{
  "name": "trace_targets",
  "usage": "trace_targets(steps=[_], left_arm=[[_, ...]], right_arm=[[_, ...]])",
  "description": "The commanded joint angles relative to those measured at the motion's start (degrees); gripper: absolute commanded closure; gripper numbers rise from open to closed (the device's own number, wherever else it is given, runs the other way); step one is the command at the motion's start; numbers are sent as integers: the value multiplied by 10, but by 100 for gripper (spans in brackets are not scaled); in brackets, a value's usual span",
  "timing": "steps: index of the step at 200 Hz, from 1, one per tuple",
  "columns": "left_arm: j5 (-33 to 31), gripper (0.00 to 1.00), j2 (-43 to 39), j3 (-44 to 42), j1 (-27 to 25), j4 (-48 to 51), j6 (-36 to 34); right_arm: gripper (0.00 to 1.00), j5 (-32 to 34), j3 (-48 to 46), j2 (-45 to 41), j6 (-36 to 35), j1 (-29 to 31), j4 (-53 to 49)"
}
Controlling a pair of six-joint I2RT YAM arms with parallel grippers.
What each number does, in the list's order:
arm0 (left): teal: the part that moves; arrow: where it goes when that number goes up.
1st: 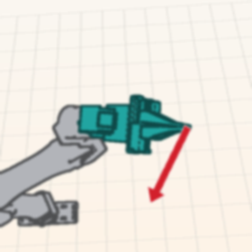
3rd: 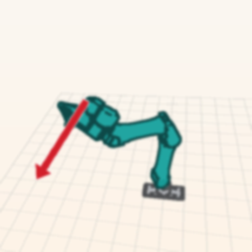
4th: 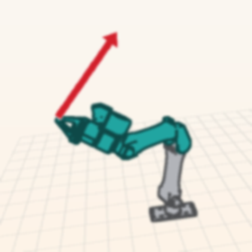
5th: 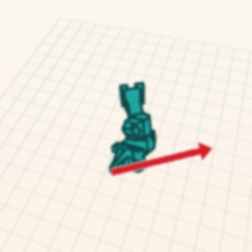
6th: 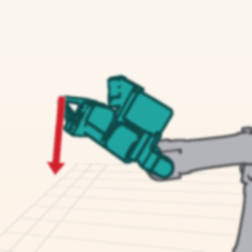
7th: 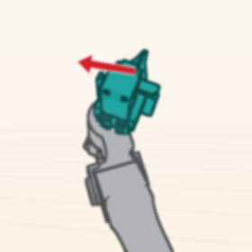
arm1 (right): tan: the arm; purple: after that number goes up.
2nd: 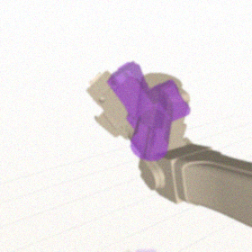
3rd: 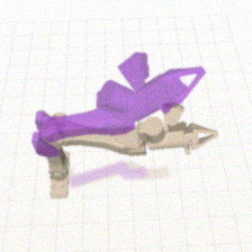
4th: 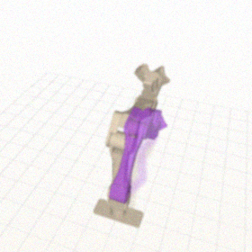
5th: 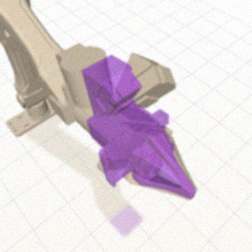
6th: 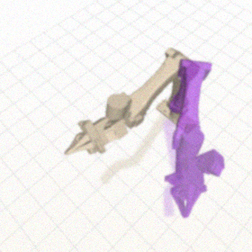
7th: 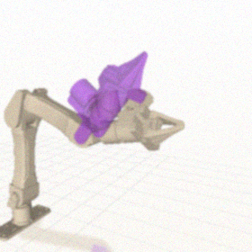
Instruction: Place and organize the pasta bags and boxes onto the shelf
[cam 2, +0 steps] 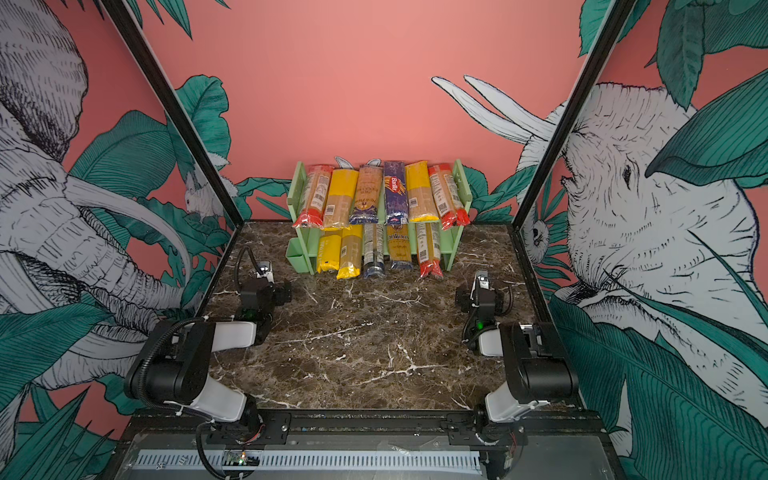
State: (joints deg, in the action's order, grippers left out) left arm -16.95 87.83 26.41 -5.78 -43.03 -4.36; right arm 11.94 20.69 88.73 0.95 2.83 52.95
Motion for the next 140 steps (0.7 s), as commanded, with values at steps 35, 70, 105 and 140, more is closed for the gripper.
trace_targets(steps=[35,70,105,140], left_arm=[[97,0,1,-16,21,-34,-18],[91,1,10,-26,21,-58,-15],[91,1,12,-26,21,-63,-15],[92,0,10,-32,21,-72,-17]], right_arm=[[1,-127,-10,-1,-51,-1,41],[1,-123,-6,-1,-47,-3,33],[1,-96,-5,-1,-37,-2,34],[1,-22,9,0,-9,-2,10]])
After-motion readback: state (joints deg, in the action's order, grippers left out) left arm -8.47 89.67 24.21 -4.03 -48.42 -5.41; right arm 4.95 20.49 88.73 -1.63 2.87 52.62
